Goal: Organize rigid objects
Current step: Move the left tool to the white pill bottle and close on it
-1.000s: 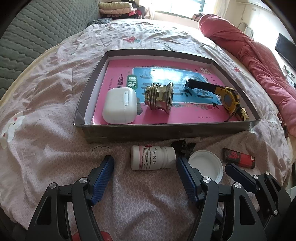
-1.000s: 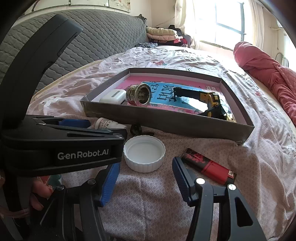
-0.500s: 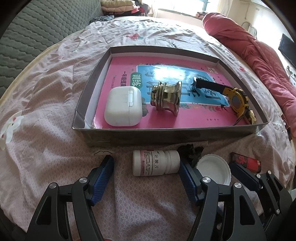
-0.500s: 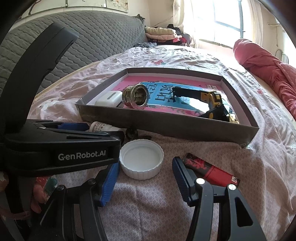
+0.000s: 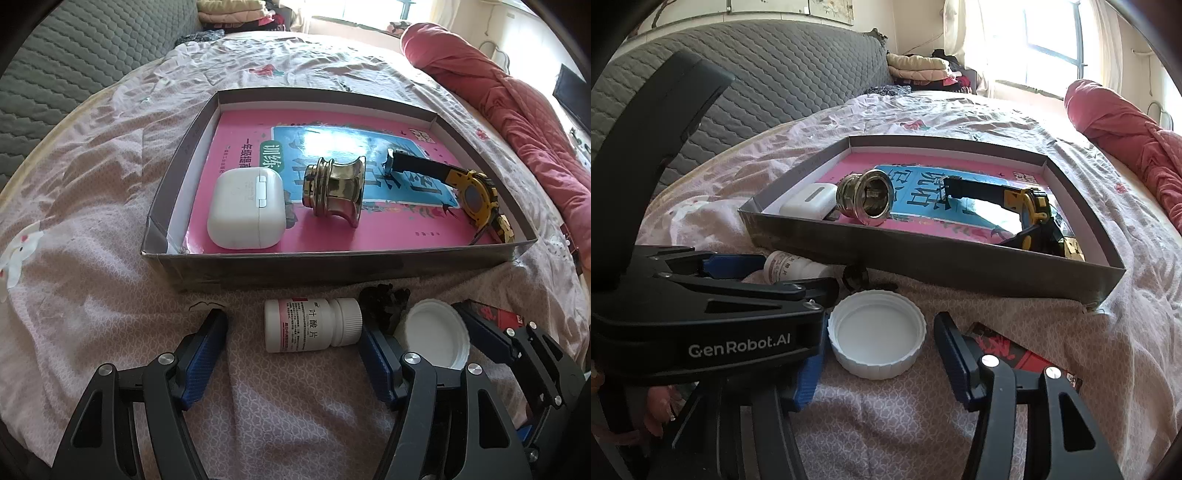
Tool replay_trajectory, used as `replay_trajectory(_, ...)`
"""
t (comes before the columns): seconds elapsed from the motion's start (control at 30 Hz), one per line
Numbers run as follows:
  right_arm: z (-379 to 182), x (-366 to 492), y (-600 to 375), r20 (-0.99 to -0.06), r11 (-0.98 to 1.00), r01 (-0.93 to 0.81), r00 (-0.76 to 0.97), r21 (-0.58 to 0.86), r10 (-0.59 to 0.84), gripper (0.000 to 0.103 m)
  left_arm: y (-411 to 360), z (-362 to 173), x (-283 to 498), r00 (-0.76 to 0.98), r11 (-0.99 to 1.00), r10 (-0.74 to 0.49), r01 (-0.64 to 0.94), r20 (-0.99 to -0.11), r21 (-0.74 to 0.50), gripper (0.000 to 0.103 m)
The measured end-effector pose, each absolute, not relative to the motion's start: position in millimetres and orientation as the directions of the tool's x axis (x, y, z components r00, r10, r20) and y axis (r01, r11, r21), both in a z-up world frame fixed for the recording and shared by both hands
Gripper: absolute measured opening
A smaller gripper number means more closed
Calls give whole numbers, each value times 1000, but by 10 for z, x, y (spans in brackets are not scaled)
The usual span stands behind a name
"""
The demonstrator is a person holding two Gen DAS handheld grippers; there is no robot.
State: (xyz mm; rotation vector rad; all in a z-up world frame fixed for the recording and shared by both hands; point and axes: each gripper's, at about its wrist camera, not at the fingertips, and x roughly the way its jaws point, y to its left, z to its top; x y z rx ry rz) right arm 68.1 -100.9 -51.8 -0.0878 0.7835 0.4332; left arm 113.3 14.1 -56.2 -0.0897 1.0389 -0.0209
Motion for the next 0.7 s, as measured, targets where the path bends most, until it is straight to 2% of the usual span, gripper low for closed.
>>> replay_trajectory(0.23, -491, 676, -1075, -692, 908, -410, 631, 85, 350, 50, 129, -569, 1155, 509, 997, -52, -30, -859, -78, 72)
replay_trajectory(0.43, -444, 604, -1069, -680, 907, -421, 655, 35, 330, 50, 157, -565, 1150, 513, 995, -66, -32, -856, -96, 71)
replay_trajectory(0.5, -425, 582, -1075, -676, 906, -423, 661, 24, 326, 50, 174, -561, 1150, 512, 995, -65, -36, -856, -97, 67)
replay_trajectory(0.57, -406, 560, -1100, -672, 907, -421, 667, 17, 323, 50, 195, -556, 1145, 515, 995, -58, -40, -855, -91, 58)
replay_trajectory(0.7, -341, 532, -1160, -654, 912, -411, 686, 14, 319, 50, 236, -535, 1131, 518, 994, -57, -48, -853, -96, 51)
